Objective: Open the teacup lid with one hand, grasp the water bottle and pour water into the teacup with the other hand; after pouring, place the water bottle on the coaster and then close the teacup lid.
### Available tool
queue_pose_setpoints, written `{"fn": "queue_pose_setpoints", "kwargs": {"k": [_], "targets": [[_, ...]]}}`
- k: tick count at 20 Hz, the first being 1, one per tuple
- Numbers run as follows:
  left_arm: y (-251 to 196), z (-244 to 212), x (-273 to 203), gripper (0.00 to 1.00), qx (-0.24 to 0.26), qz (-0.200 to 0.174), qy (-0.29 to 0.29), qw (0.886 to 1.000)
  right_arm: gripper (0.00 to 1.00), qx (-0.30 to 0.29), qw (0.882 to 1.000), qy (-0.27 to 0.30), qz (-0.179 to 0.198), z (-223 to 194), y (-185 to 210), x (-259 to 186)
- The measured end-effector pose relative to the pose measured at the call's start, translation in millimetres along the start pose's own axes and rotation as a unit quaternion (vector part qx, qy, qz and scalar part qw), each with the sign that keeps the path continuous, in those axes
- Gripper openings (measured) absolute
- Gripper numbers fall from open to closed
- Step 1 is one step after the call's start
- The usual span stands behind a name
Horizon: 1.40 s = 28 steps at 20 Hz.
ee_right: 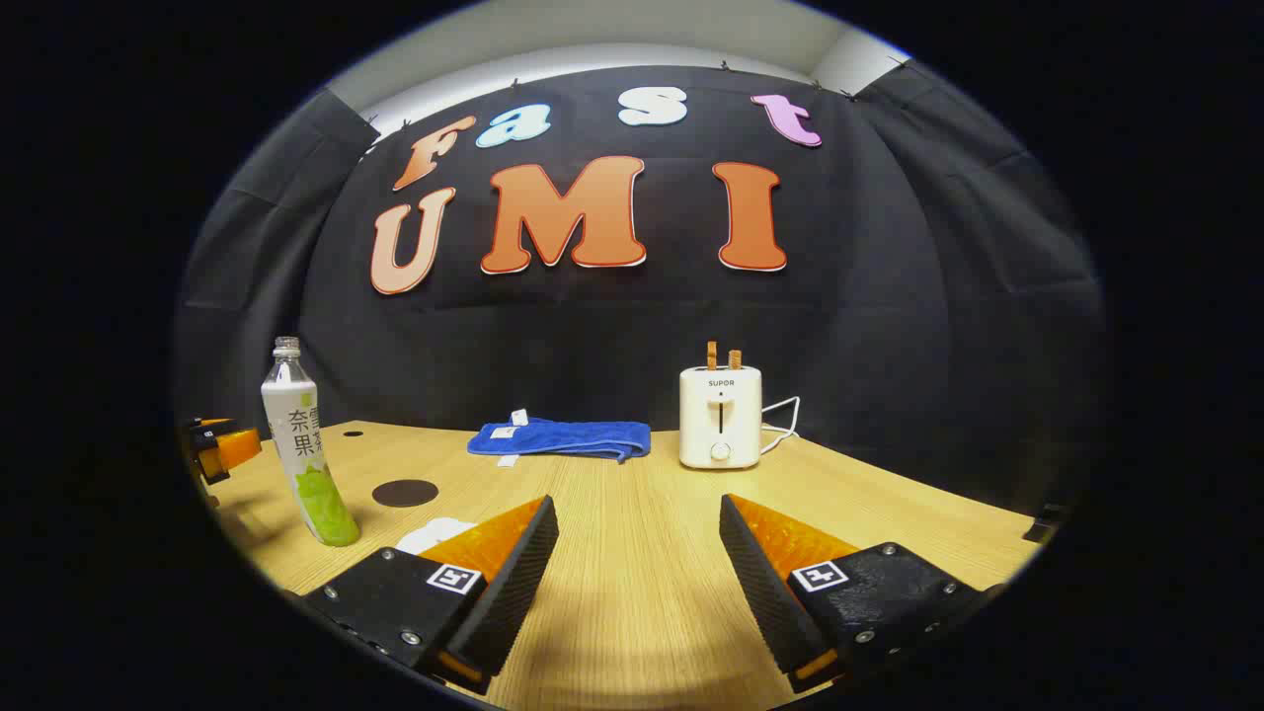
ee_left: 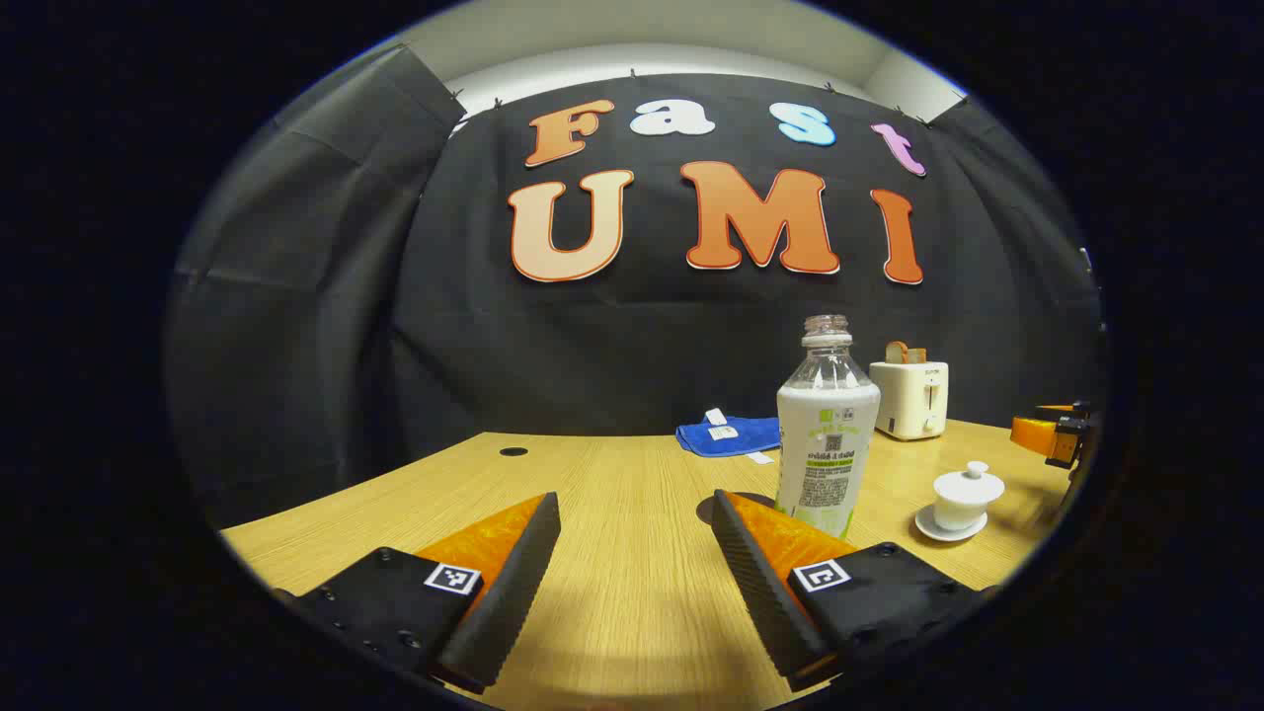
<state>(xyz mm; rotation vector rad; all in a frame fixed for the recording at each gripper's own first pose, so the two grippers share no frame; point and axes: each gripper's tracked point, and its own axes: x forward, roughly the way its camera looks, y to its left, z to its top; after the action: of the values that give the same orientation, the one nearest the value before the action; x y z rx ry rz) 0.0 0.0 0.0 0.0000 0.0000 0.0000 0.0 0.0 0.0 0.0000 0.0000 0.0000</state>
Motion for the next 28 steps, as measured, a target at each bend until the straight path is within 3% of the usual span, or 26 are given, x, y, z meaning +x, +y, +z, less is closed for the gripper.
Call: {"fn": "queue_pose_setpoints", "kwargs": {"k": [3,4,21,24,26,28], "targets": [[3,-1,0,0.96,0.001,0.009,0.001,1.000,0.98,0.000,1.000,0.000,0.000,0,0,0],[4,0,0,0.99,0.001,0.012,0.001,1.000,1.00,0.000,1.000,0.000,0.000,0,0,0],[5,-1,0,0.99,0.001,0.012,0.001,1.000,0.98,-0.001,1.000,0.000,0.000,0,-1,0],[4,0,0,0.99,0.000,0.012,0.002,1.000,0.98,0.001,1.000,-0.001,-0.018,1,-9,1],[5,-1,1,0.99,0.000,0.014,0.002,1.000,0.99,0.023,0.999,0.014,-0.023,-2,-7,1],[6,0,0,0.99,0.000,0.015,0.002,1.000,0.99,0.063,0.998,0.031,-0.001,-2,13,-4]]}}
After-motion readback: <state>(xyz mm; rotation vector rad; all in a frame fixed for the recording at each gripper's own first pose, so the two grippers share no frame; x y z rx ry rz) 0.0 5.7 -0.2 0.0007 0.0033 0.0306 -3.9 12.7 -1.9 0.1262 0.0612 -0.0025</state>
